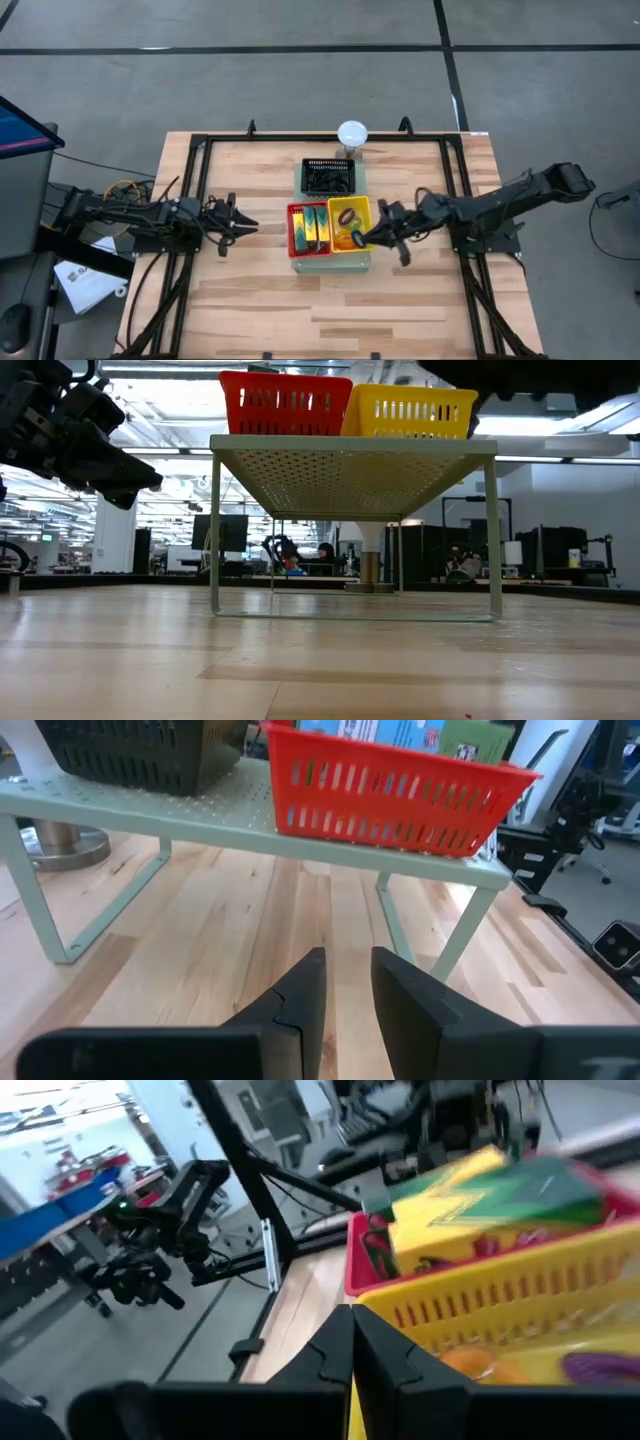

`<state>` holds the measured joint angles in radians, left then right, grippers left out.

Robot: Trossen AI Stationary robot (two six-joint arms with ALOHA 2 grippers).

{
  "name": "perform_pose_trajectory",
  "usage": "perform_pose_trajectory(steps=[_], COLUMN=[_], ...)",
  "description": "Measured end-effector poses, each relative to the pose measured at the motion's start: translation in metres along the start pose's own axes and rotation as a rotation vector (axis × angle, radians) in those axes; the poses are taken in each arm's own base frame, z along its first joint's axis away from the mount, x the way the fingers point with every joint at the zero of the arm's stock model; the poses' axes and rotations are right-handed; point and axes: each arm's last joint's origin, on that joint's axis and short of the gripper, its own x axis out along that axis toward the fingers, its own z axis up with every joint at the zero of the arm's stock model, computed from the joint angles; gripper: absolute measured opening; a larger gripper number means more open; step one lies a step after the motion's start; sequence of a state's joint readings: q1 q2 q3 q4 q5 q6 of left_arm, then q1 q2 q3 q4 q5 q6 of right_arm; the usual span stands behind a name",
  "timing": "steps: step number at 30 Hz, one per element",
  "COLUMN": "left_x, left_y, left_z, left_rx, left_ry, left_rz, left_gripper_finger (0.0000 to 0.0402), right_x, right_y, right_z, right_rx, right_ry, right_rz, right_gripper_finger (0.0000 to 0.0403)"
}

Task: Pick & Place Office Desk Supplies
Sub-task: Return to Home Position

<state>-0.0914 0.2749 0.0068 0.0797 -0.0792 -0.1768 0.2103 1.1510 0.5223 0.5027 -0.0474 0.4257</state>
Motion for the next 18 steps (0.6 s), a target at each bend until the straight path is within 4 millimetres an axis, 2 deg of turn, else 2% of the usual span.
perform_pose_trajectory(steps=[5, 10, 18], left_x=[0.000, 0.001, 0.001], left_y=[0.000, 0.000, 0.000], left_z=[-0.001, -0.001, -0.001], left_rx=[0.001, 0.001, 0.001], left_ry=[0.009, 0.011, 0.011], left_rz=[0.001, 0.002, 0.001], left_gripper_finger=[0.0078, 0.0078, 0.0078], right_x=[-0.033, -0.063, -0.090], right_y=[-0.008, -0.012, -0.022], right_z=[-0.001, -0.013, -0.038], right_rx=[-0.129, -0.218, -0.286], right_ry=[-0.068, -0.141, -0.192], right_rz=[0.034, 0.037, -0.002], right_gripper_finger=[0.0000, 0.0000, 0.0000])
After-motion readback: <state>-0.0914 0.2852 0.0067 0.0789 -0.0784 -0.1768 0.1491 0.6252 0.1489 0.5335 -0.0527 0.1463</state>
